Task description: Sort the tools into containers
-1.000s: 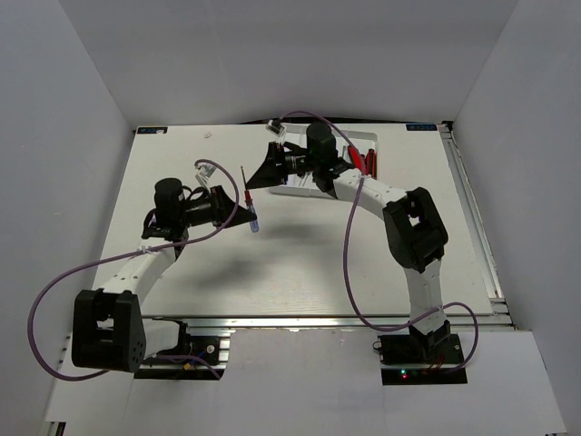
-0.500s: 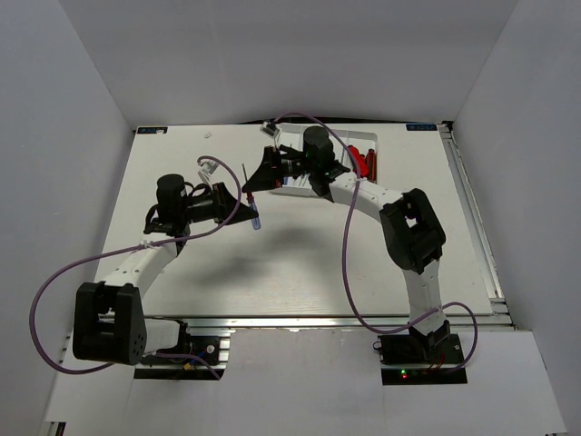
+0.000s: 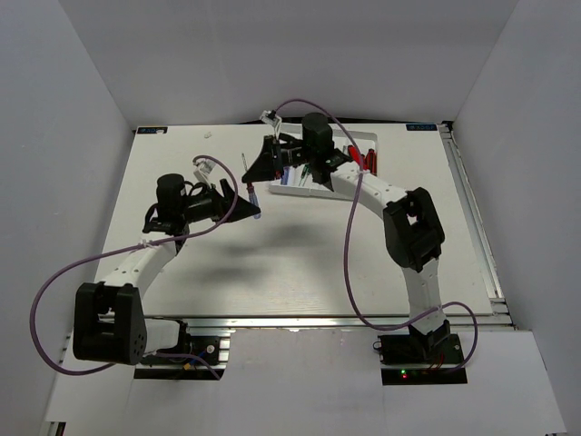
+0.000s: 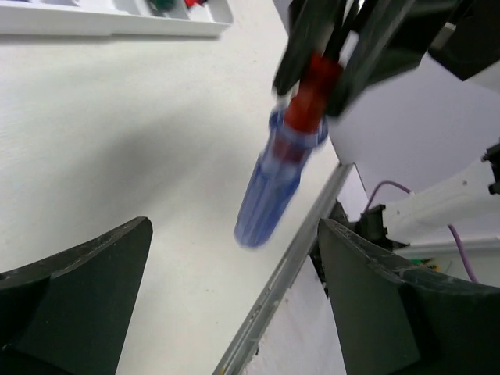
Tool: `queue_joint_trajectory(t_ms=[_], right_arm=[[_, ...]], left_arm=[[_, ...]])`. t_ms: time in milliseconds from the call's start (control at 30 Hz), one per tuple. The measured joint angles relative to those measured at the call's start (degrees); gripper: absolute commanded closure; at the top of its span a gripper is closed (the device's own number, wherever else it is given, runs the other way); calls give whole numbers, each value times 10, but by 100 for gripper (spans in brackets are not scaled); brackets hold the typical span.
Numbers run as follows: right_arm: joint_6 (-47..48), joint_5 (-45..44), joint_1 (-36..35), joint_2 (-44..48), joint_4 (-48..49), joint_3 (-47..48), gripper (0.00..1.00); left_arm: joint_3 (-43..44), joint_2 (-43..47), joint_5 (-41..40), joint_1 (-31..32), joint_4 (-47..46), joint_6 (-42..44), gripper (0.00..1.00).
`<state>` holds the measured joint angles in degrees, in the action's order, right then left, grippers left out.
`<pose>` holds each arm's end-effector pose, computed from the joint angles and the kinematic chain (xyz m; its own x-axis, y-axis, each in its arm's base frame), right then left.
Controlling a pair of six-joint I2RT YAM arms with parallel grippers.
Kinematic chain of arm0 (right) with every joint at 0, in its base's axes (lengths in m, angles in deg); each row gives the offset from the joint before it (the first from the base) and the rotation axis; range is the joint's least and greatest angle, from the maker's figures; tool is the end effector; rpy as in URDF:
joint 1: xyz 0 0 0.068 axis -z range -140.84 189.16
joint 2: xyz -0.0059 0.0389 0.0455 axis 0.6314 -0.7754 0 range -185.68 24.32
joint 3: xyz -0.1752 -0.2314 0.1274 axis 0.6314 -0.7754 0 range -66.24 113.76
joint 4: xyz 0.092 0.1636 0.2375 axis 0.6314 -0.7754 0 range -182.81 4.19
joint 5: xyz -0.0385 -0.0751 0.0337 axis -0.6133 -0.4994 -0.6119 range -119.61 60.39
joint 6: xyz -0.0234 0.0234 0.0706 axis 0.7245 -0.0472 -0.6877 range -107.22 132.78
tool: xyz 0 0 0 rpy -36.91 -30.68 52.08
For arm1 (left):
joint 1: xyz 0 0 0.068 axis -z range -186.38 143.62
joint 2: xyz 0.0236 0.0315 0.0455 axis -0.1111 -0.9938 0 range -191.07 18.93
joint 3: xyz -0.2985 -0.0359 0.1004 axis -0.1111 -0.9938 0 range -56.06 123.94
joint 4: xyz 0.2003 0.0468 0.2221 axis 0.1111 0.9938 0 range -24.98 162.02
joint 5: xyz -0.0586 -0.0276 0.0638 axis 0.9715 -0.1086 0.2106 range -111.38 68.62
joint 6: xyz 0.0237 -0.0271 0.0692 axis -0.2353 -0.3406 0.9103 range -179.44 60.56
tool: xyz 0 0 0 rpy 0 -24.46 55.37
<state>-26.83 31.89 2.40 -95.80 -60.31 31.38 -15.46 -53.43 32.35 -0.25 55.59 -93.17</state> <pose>0.4220 0.3882 0.3317 -0.5981 -0.0670 -0.7986 -0.7884 -0.1300 0.6013 0.3006 -0.0864 0.2644 -0.7609 -0.2486 -0.5993 0.4596 0.4454 -0.7683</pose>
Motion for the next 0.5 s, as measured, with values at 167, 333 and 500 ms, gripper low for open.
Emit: queue_joint_trajectory(t_ms=[167,333,500], right_arm=[[115,-39,29,-30,-101,78,100],[202,-179,66,-82,-192,141,100],[213,-330,91,-148,-229,202,100]], left_arm=[[33,0,-35,-30,57,30,2],[77,23,-121,-59,148,69,2],[115,69,-271,-60,239,111,2]])
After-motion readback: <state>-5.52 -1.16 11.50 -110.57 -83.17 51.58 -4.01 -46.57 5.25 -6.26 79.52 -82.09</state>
